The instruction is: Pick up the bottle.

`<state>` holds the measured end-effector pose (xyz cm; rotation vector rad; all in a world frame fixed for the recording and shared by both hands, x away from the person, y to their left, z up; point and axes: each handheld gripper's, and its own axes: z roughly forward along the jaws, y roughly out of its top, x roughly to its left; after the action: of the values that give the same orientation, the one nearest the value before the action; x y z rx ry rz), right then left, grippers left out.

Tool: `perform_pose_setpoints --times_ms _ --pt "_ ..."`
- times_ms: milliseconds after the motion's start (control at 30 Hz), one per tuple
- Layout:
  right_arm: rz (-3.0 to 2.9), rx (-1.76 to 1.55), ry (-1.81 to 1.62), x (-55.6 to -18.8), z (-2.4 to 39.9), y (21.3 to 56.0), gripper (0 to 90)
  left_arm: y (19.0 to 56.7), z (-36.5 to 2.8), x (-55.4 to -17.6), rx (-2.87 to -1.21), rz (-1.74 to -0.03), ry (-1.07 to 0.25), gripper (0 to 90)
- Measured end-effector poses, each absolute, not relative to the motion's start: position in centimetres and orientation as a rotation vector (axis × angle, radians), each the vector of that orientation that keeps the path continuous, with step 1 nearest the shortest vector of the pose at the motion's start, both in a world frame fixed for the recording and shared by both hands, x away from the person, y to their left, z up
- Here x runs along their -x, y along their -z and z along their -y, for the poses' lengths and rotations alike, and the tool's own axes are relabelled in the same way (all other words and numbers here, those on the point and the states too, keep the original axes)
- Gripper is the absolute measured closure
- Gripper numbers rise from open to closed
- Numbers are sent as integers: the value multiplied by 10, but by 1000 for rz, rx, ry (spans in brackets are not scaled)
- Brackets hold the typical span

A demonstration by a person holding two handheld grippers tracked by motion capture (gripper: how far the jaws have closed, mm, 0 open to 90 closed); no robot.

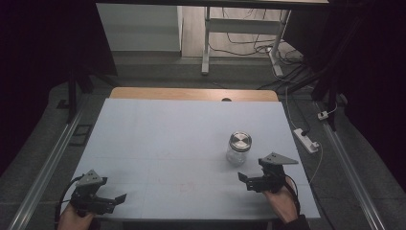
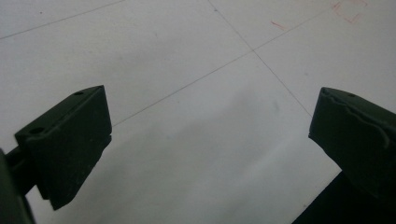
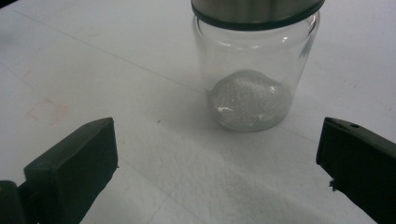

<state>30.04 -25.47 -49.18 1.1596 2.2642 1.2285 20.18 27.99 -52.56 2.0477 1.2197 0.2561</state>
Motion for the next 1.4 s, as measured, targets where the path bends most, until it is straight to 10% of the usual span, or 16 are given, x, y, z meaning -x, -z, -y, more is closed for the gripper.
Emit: perform_pose_setpoints --times_ms 1400 --pt "-2246 -1085 -1112 -370 219 506 0 526 -281 -203 -2048 -1222 -238 1"
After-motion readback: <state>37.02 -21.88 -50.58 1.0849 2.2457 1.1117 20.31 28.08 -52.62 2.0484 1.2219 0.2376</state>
